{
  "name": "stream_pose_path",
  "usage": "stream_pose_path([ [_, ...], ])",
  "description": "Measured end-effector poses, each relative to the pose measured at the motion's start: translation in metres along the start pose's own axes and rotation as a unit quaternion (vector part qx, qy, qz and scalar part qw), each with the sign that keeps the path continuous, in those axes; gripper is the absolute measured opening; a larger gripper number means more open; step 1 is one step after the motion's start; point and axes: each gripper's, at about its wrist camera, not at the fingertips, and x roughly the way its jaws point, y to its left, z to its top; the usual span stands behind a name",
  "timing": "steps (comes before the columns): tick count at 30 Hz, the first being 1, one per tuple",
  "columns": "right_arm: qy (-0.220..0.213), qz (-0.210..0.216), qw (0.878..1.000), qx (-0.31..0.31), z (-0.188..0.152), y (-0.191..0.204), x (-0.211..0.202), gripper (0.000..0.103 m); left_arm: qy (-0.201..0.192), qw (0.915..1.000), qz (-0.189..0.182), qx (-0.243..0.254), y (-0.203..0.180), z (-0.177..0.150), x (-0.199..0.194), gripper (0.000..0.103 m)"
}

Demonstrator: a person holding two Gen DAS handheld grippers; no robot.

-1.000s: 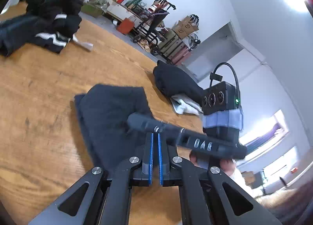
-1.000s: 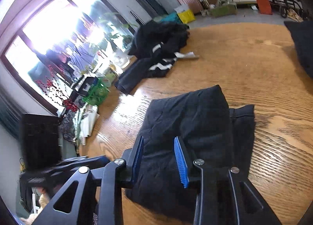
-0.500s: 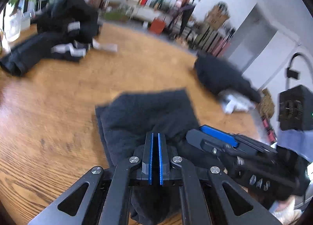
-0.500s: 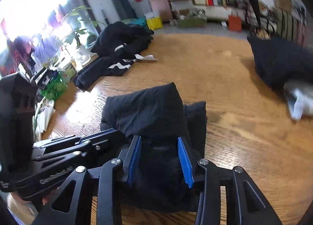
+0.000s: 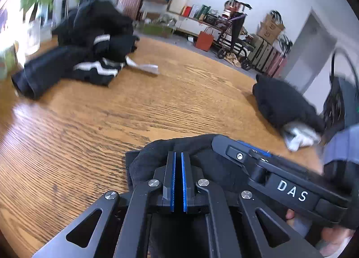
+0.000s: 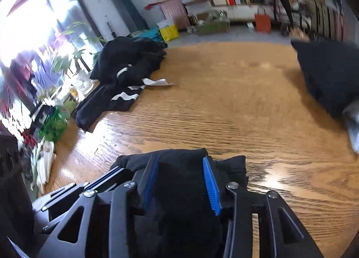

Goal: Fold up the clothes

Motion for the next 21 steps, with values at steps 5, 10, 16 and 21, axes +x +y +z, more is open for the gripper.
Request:
stream_pose_path([
  [5, -0.019, 0.018, 1.000, 0.001, -0.007, -0.001, -0.026, 0.044, 0.004, 0.9993, -0.021, -0.031, 0.000, -0.012, -0.039, 0.005],
  [10, -0.023, 0.006, 0.999, -0.022, -0.044, 0.008, -0.056, 0.045, 0.010, 0.9999, 0.000, -0.008, -0.015, -0.032, -0.043, 0.005],
  [16, -0.016, -0.007, 1.000, -0.015, -0.062, 0.004, -0.055, 0.045, -0.006, 0.9999, 0.004, 0.007, -0.029, -0.041, -0.055, 0.005],
  [21, -0.045, -0.026, 0.997, -0.058, -0.060, 0.031, -0.096, 0.059, -0.020, 0.9994, 0.021, -0.019, -0.035, -0.048, -0.090, 0.036],
])
